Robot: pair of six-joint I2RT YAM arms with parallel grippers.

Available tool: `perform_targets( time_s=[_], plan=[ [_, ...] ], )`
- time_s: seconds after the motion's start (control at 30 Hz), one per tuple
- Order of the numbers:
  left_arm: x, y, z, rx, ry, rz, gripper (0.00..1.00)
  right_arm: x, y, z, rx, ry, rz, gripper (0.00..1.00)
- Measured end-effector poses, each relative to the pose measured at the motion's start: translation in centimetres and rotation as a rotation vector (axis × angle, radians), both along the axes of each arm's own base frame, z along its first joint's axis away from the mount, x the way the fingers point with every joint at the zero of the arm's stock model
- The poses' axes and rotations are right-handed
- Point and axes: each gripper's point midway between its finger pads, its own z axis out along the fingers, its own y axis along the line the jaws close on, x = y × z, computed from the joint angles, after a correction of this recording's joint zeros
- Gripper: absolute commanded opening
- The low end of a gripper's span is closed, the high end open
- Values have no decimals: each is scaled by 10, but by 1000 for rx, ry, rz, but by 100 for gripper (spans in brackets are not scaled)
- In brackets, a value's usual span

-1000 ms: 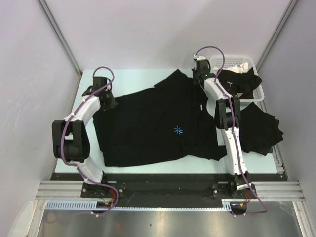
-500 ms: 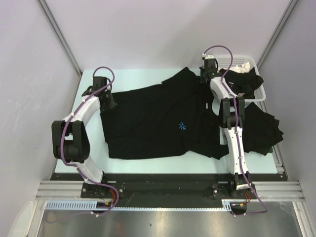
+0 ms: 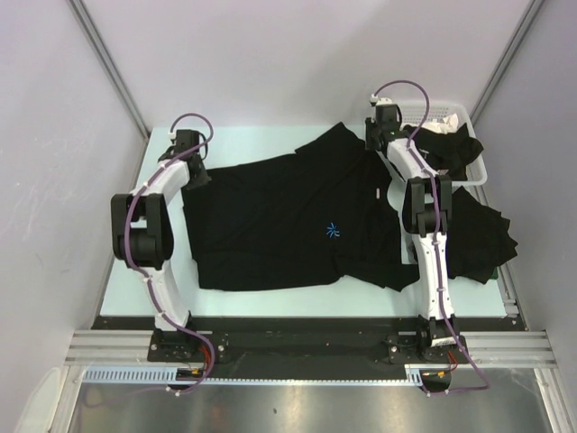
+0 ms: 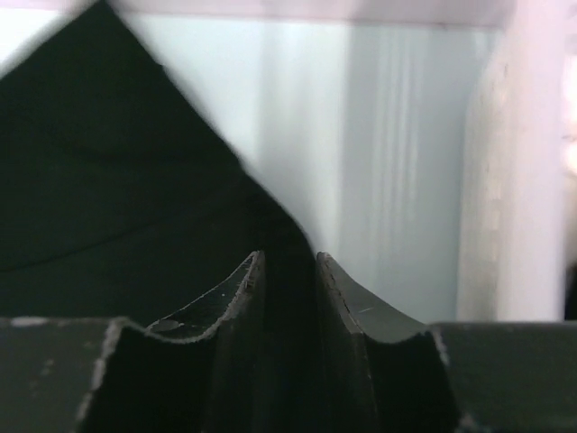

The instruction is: Fold and stack the t-shirts

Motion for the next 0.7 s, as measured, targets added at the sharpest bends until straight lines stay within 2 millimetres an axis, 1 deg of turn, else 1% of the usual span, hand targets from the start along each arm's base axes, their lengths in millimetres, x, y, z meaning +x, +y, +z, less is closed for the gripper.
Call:
perform_targets(
  time_s=[0.1,0.2,0.27,0.4,0.5,0.6,0.7],
  plan=[
    [12,6,-6,16,3,14,19,0,11,23,14,-35,19,36],
    [23,13,-6,31,-7,28,20,-1,26,51,36,-78,41,36],
    [29,21,-7,31,-15,44,20,-4,40,73,53,-110,61,36],
    [34,37,-13,31,-17,76,20,-17,69,101,91,-142,112,35],
    [37,45,-22,31,-8,92,20,-30,91,109,126,-138,150,36],
    [38,47,-32,27,7,95,20,-45,112,105,151,-110,185,36],
    [40,45,-40,18,20,89,21,-62,125,98,158,-74,210,36]
  ],
)
